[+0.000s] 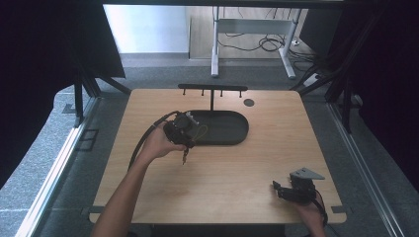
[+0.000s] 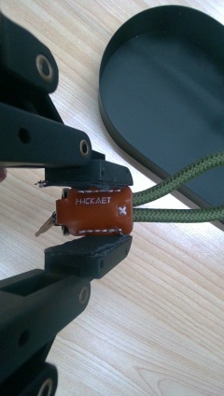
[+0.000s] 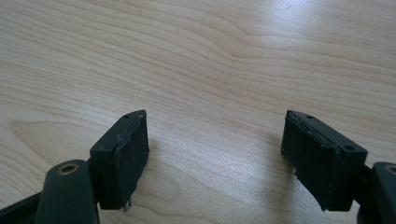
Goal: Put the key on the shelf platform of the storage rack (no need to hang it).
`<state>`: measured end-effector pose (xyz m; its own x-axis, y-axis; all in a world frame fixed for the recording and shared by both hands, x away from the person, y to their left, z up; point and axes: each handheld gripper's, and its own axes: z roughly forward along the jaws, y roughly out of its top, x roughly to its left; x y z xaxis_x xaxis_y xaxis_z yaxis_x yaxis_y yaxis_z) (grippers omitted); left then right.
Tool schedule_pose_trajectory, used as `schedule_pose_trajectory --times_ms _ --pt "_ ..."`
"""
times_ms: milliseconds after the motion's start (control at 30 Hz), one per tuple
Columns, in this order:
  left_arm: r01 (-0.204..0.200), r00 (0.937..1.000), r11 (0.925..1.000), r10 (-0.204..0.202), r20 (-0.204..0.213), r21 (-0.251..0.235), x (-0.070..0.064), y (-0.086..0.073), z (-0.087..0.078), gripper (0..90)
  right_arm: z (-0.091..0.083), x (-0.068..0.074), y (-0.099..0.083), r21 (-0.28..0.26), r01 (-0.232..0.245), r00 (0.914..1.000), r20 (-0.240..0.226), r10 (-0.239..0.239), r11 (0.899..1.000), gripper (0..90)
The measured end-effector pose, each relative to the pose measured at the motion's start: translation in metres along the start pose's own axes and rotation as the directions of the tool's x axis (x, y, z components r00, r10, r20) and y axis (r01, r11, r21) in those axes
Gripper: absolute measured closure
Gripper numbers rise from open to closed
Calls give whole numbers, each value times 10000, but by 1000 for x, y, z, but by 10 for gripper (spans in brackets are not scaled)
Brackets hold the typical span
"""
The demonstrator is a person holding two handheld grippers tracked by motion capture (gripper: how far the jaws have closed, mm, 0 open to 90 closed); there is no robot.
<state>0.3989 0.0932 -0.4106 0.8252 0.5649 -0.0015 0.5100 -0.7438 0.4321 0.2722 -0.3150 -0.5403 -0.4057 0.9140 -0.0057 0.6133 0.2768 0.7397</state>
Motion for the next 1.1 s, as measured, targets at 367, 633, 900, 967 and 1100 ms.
schedule_pose_trajectory --times_ms 367,633,900,967,1100 --pt "-35 10000 10000 35 -20 -29 1 2 -4 668 0 0 0 9 -8 10000 8 8 10000 231" --pt "-95 10000 10000 95 -29 28 -1 4 -2 667 0 0 0 9 0 10000 6 0 10000 226" --pt "-47 10000 9999 47 -36 100 1 2 -1 667 0 1 0 9 0 10000 23 0 10000 223" --pt "-51 10000 9999 51 -12 112 2 1 1 667 0 1 0 13 -2 10000 25 2 10000 222" --pt "-23 10000 9999 23 29 157 2 0 3 667 1 1 0 18 -13 10000 43 13 10000 218"
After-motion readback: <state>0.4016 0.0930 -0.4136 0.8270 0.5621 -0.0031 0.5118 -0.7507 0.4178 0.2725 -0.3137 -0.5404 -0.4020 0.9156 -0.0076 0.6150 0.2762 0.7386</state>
